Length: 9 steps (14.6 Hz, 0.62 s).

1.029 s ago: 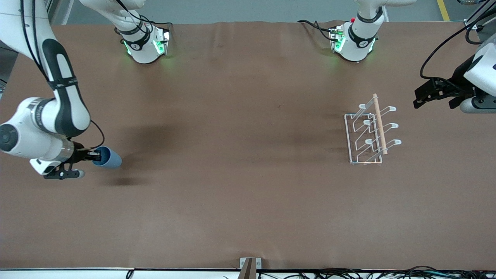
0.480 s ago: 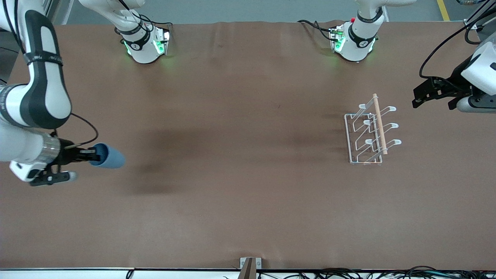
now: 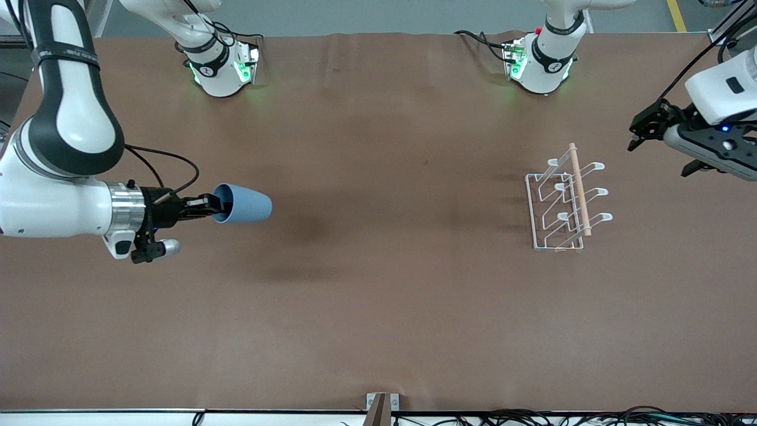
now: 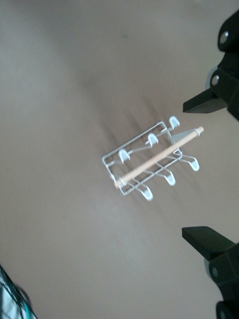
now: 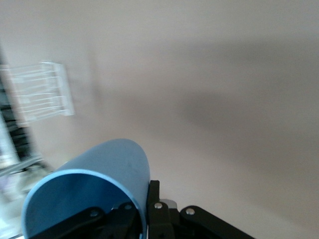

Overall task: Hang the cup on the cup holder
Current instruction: 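Lift the blue cup with the right gripper while the left gripper approaches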

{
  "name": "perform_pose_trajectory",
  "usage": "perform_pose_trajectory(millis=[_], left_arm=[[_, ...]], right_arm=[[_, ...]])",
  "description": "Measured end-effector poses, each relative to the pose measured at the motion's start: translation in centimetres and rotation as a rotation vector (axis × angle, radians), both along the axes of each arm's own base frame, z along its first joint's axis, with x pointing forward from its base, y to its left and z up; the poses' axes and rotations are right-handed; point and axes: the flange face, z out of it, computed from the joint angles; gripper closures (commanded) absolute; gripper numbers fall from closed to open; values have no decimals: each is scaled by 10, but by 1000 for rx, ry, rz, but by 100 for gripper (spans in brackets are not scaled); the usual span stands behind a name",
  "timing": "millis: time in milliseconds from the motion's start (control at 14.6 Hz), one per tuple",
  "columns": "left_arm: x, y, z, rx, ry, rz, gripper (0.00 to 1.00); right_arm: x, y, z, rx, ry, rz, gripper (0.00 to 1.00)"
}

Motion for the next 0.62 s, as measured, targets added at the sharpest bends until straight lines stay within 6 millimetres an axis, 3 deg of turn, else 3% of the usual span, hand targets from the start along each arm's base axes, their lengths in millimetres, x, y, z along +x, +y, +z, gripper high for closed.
perform_pose_trajectory(millis=[206,480,618], left_arm=[[-13,-68,-1,-12,6,-176,0],[-41,-167,-14,-73,39,-359,0],[-47,-202,-24,-133,47,-412,0]], right_arm=[[-13,55,-3,213,66,-1,100],[-43,144,3,319,102,87,100],[-58,169,-2,386,163,84,100]])
